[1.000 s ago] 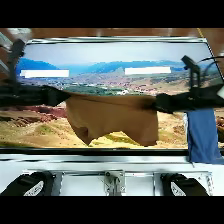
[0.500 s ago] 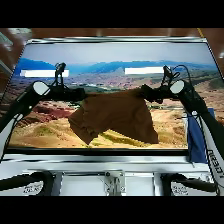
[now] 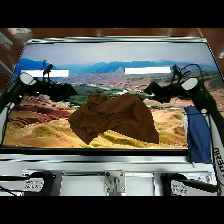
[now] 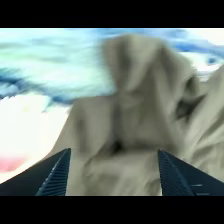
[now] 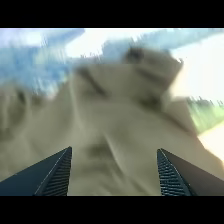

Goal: Fold the shirts.

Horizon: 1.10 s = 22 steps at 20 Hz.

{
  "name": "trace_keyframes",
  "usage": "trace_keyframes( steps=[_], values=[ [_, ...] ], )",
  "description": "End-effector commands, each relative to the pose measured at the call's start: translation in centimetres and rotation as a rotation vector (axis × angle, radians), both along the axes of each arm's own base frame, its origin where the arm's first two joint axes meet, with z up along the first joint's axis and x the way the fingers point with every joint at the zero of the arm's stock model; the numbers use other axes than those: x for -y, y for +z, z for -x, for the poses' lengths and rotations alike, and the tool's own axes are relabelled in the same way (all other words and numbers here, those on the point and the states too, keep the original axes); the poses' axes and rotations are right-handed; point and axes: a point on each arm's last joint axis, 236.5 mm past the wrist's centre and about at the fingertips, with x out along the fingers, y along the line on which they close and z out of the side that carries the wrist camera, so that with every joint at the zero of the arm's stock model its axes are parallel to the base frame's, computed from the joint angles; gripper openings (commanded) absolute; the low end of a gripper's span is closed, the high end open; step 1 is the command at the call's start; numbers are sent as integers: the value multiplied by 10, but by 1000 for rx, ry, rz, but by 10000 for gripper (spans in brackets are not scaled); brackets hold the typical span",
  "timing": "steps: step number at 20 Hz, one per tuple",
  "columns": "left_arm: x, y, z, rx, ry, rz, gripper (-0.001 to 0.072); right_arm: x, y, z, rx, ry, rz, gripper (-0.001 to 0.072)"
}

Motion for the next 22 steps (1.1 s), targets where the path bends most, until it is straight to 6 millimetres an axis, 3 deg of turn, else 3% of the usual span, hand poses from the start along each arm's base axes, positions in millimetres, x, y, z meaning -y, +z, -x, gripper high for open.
trace_keyframes(
  steps=[1, 3, 5, 9, 12, 16, 22],
  values=[
    [-71, -1, 46, -201, 13, -9, 637, 70, -8, 84, -252, 127, 179, 638],
    [-87, -23, 70, -296, 52, 12, 650, 88, -21, 131, -426, 155, 145, 638],
    [-83, -51, 87, -351, 79, 35, 682, 80, -32, 147, -473, 125, 32, 638],
    [-46, -84, 91, -333, 80, 143, 685, 55, -47, 141, -440, 76, -81, 639],
    [-29, -100, 97, -367, 29, 150, 684, 50, -47, 134, -415, 75, -82, 638],
    [-8, -103, 103, -376, -42, 155, 683, 50, -47, 134, -415, 74, -81, 639],
    [-7, -102, 101, -348, -47, 134, 678, 50, -47, 135, -417, 75, -82, 639]
  ],
)
